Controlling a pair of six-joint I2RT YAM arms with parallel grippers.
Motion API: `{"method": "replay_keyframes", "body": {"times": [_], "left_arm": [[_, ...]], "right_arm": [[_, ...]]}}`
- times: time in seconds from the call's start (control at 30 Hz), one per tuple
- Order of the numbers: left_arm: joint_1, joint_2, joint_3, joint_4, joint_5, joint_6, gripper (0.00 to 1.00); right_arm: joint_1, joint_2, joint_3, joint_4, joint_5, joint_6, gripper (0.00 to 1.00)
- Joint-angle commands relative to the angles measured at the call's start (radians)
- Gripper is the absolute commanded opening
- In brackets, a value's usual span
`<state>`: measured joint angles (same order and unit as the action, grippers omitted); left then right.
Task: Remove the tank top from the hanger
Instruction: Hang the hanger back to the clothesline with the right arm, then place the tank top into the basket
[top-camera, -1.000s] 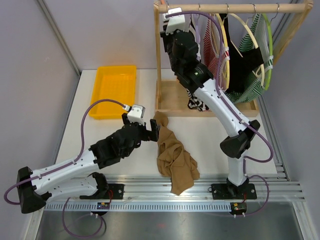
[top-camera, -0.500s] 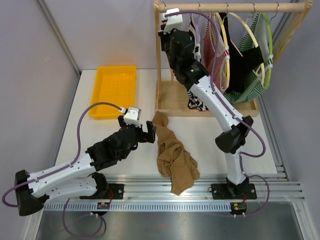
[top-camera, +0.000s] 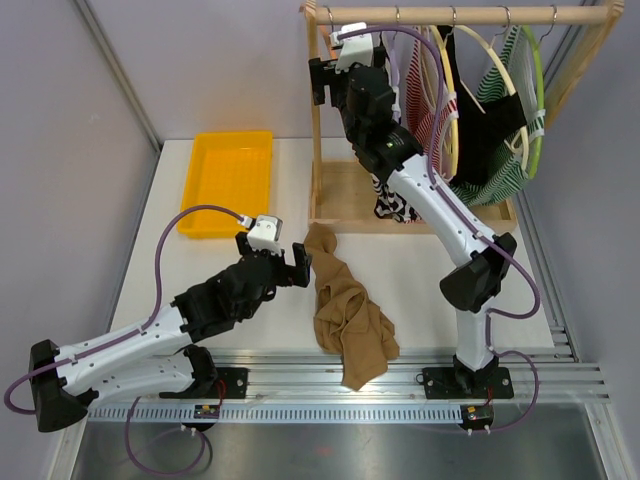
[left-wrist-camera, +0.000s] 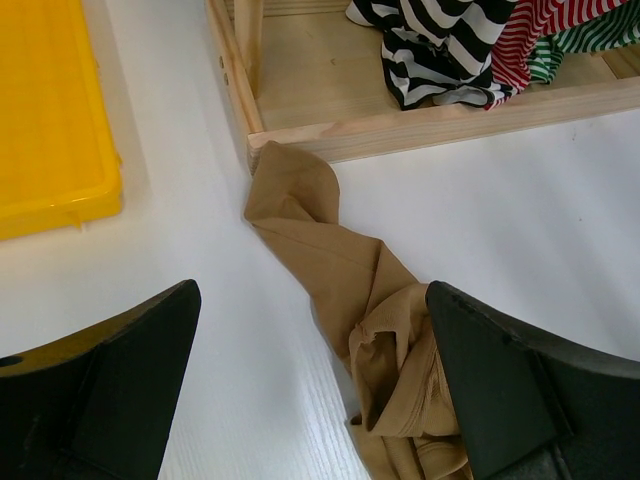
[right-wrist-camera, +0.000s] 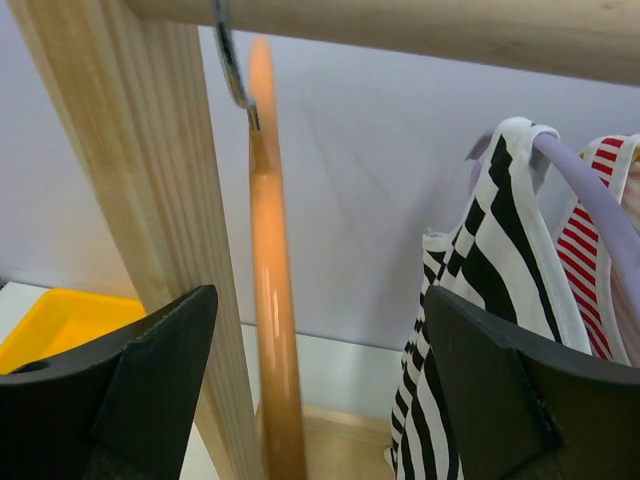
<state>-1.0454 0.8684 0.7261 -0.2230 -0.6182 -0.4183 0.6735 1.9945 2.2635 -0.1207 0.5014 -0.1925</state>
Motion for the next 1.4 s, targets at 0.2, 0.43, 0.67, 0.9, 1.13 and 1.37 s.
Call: {"method": "replay_keyframes", "body": {"times": [0.2,0.43,0.67,0.9,1.13,1.37], "left_arm": [[-0.004,-0.011,-0.016,0.040,-0.028,-0.016,0.99],[-0.004,-0.003,-0.027,0.045,-0.023,-0.010,0.99],[-0.004,0.009,-0.050,0.085,0.004,0.006,0.99],[-0.004,0.014,-0.102,0.151,0.081,-0.008,0.99],[-0.004,0.021,-0.154,0.218,0.150,-0.019,0.99],[-0.022,0.079,-0.211,0.336,0.244,-0.025,0.99]], "right_arm": [[0.043,-0.186,-0.159,0.191,-0.035,-0.090,0.99],[0.112,-0.327,-0.336,0.332,-0.009,-0.188,0.99],[0.245,-0.517,-0.519,0.397,0.086,-0.321,1.00],[0.365,-0.764,-0.813,0.274,0.158,-0.231,0.99],[0.379,-0.918,-1.021,-0.051,0.195,-0.009,0.99],[0.377,-1.083,-1.200,-0.215,0.343,0.186,0.99]]}}
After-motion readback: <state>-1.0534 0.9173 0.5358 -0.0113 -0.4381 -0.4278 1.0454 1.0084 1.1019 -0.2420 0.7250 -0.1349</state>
